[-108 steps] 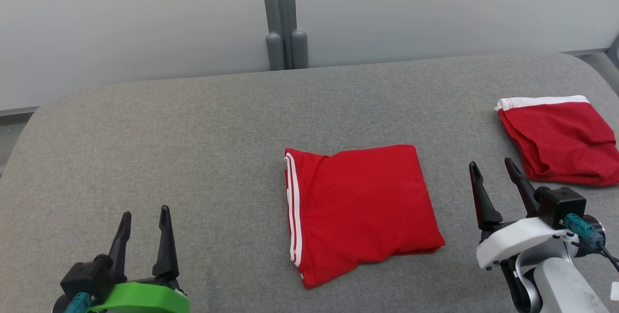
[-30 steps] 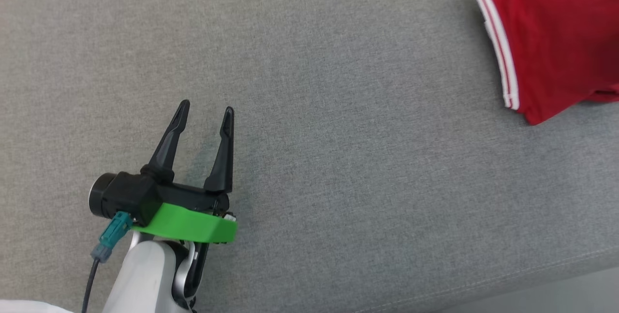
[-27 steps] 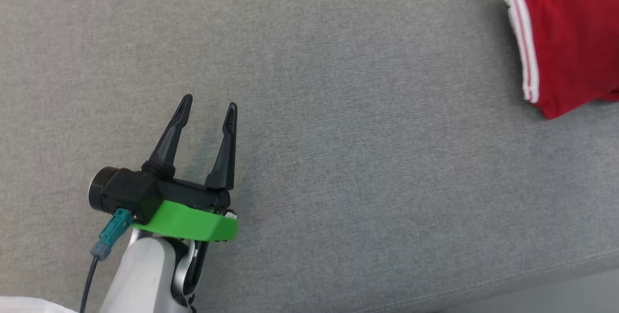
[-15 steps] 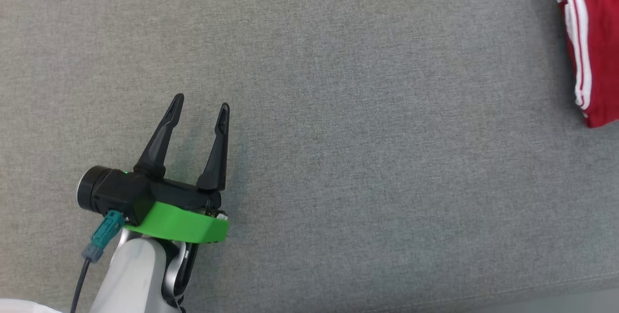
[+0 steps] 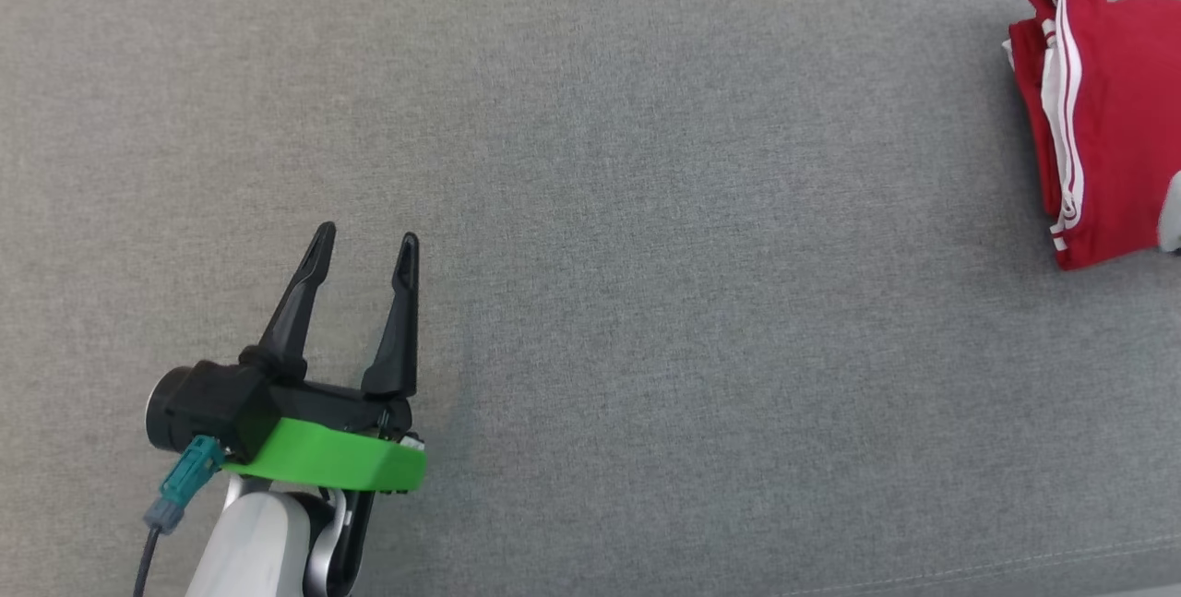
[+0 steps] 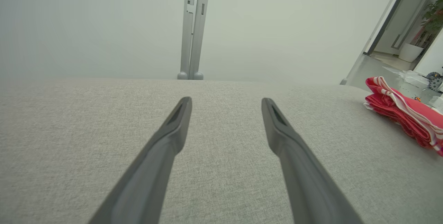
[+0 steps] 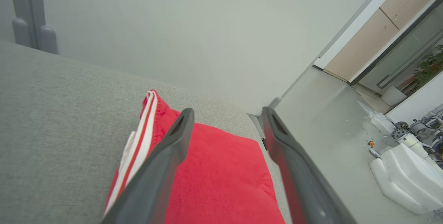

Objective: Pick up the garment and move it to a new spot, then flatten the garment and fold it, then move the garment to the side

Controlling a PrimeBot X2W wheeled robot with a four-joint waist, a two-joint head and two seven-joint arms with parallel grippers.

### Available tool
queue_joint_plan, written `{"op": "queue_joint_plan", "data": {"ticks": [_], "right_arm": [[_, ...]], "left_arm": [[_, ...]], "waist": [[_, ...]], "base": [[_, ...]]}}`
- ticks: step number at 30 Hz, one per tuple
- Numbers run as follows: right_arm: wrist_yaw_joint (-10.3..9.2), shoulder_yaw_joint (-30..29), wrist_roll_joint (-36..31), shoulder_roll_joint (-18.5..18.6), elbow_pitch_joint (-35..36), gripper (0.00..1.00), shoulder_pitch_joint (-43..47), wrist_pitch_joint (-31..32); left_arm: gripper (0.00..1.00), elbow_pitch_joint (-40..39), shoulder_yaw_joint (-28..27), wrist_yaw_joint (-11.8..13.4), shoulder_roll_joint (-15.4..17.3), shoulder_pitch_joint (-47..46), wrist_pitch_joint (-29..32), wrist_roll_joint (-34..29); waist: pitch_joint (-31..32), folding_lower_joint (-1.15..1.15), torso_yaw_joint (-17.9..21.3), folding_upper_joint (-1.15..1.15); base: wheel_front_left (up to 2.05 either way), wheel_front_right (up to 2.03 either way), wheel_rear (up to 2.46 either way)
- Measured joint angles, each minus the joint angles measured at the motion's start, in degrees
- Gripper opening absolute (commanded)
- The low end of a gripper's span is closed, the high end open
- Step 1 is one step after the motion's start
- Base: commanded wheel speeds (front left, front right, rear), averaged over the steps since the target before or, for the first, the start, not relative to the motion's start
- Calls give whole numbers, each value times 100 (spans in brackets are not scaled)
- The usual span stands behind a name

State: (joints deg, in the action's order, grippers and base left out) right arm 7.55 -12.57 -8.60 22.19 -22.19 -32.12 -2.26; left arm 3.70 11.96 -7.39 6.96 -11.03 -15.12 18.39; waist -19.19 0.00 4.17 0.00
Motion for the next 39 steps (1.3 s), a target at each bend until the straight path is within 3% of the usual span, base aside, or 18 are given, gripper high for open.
{"op": "queue_joint_plan", "data": {"ticks": [6, 9, 16, 27, 39], "right_arm": [[-1, 260, 528, -561, 667, 100, 823, -957], [0, 563, 904, -844, 810, 100, 1304, -1133], [-1, 1056, 1318, -1118, 726, 100, 2065, -1256], [-1, 1439, 1357, -1381, 514, 100, 2512, -1274], [-1, 1467, 1354, -1423, 436, 100, 2531, -1274]], "left_arm": [[100, 100, -480, 0, -120, 263, 0, 0], [100, 265, -703, 0, -201, 391, 0, 48], [100, 698, -1015, 0, -303, 631, 0, 75], [100, 1196, -1228, 0, -392, 905, 0, 65], [100, 1243, -1171, 0, -401, 899, 0, 21]], "waist": [[500, 0, -30, 0], [744, -1, -60, 0], [1296, -1, -148, 0], [1976, -1, -161, 0], [2026, -1, -114, 0]], "base": [[0, 0, 0], [0, 0, 0], [0, 0, 0], [0, 0, 0], [0, 0, 0]]}}
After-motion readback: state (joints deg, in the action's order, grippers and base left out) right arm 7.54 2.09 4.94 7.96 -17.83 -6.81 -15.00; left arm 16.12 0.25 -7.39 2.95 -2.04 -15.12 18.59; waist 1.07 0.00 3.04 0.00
